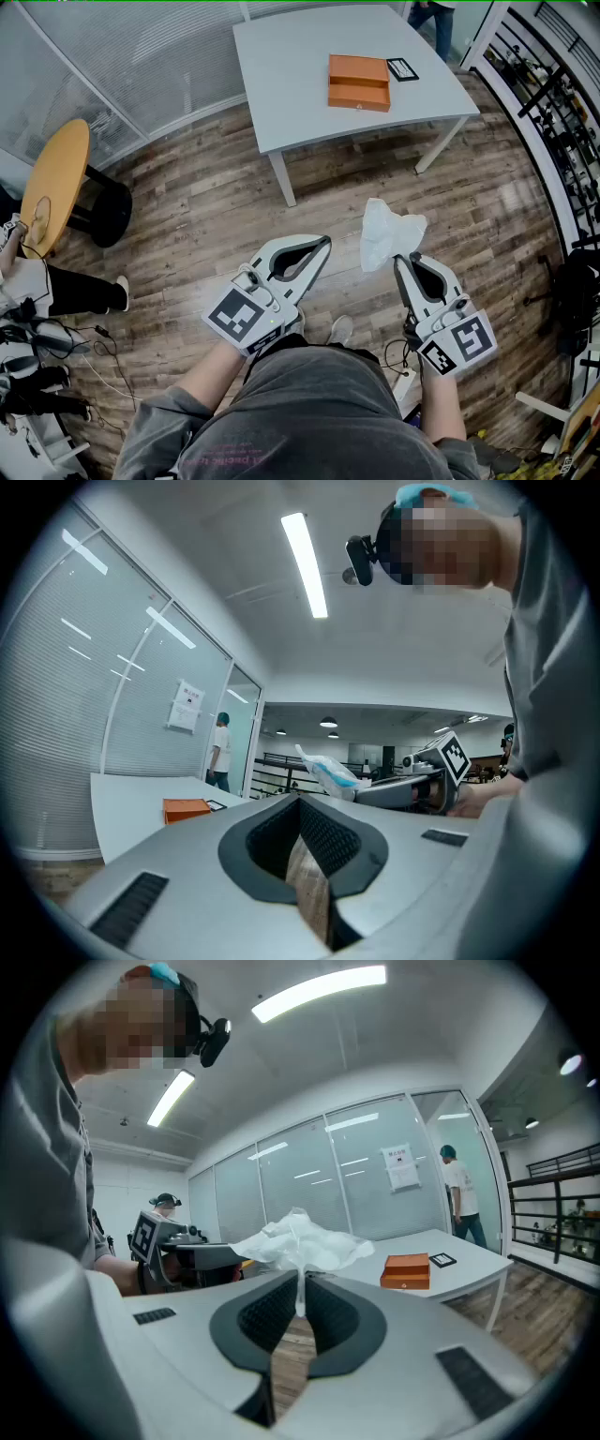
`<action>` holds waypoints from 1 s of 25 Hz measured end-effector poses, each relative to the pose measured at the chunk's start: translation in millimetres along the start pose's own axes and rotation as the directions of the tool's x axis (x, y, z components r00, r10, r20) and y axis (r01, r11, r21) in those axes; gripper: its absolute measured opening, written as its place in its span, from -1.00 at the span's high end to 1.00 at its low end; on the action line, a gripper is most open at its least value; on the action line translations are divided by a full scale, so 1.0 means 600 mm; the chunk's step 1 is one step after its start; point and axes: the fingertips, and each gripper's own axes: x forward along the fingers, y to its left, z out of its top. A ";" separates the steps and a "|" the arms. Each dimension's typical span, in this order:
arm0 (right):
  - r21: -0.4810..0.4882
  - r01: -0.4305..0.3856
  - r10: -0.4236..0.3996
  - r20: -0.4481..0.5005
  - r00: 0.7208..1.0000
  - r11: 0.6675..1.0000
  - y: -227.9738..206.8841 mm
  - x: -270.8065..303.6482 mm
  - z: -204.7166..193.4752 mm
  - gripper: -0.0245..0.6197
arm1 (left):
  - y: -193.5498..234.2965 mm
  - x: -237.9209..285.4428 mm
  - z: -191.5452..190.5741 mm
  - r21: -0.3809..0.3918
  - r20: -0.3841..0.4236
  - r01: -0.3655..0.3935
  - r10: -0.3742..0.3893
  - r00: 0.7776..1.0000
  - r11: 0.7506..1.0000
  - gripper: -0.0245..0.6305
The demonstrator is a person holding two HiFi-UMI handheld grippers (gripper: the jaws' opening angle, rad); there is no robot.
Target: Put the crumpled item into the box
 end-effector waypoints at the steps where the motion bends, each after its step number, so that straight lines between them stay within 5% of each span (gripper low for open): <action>1: 0.000 0.001 -0.001 0.000 1.000 1.000 0.000 -0.005 -0.001 0.84 | -0.005 0.000 -0.001 0.000 0.000 -0.001 0.001 1.000 1.000 0.89; 25: 0.028 -0.067 0.067 0.009 0.998 0.997 -0.072 -0.106 -0.020 0.83 | -0.105 0.069 -0.015 0.021 -0.009 -0.088 0.089 0.996 0.996 0.89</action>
